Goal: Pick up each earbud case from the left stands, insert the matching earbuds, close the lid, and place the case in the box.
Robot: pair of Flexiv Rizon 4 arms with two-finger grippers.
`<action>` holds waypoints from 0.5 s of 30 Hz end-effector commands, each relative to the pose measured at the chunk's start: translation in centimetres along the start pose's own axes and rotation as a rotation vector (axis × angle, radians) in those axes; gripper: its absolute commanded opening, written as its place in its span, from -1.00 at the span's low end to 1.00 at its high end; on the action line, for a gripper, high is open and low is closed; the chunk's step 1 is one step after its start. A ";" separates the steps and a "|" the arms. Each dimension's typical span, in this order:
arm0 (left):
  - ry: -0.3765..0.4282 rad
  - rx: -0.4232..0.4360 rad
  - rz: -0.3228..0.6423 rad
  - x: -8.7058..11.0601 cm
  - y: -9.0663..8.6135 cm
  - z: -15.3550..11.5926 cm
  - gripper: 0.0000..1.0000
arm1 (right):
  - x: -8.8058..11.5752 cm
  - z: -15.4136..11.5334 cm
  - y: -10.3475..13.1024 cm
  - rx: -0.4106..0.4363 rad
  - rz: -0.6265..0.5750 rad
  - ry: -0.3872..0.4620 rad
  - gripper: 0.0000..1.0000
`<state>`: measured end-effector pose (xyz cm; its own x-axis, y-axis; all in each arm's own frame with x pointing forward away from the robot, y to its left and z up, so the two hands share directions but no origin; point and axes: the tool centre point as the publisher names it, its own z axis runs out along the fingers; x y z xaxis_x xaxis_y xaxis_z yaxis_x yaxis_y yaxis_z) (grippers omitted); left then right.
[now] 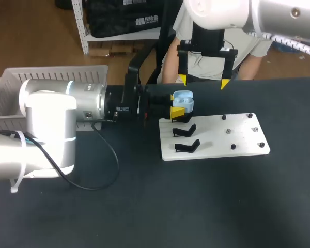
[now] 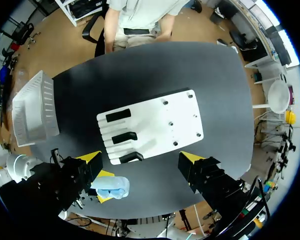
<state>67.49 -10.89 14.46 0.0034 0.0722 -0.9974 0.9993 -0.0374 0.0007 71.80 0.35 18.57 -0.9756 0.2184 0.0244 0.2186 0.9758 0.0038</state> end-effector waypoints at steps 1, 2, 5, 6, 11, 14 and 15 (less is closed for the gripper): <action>-0.003 -0.007 0.004 0.1 -0.2 0.0 -1.00 | -0.1 0.8 0.2 0.007 -0.007 0.023 1.00; -0.003 -0.007 0.004 0.1 -0.2 0.0 -1.00 | 0.1 0.9 0.2 0.009 -0.009 0.026 1.00; -0.003 -0.007 0.004 0.1 -0.2 0.0 -1.00 | 0.8 1.2 0.0 0.011 -0.024 0.043 1.00; -0.003 -0.007 0.004 0.1 -0.2 0.0 -1.00 | 1.0 1.2 -0.1 0.000 -0.037 0.049 1.00; -0.003 -0.007 0.004 0.1 -0.2 0.0 -1.00 | 2.1 1.2 -0.4 -0.012 -0.074 0.077 1.00; -0.003 -0.007 0.004 0.1 -0.2 0.0 -1.00 | 2.9 1.3 -0.5 -0.015 -0.091 0.095 1.00; -0.003 -0.007 0.004 0.1 -0.2 0.0 -1.00 | 3.1 1.3 -0.5 -0.012 -0.096 0.101 1.00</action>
<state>67.47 -10.89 14.45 0.0033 0.0721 -0.9974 0.9993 -0.0377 0.0005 69.22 0.73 17.26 -0.9842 0.1217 0.1285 0.1254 0.9919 0.0209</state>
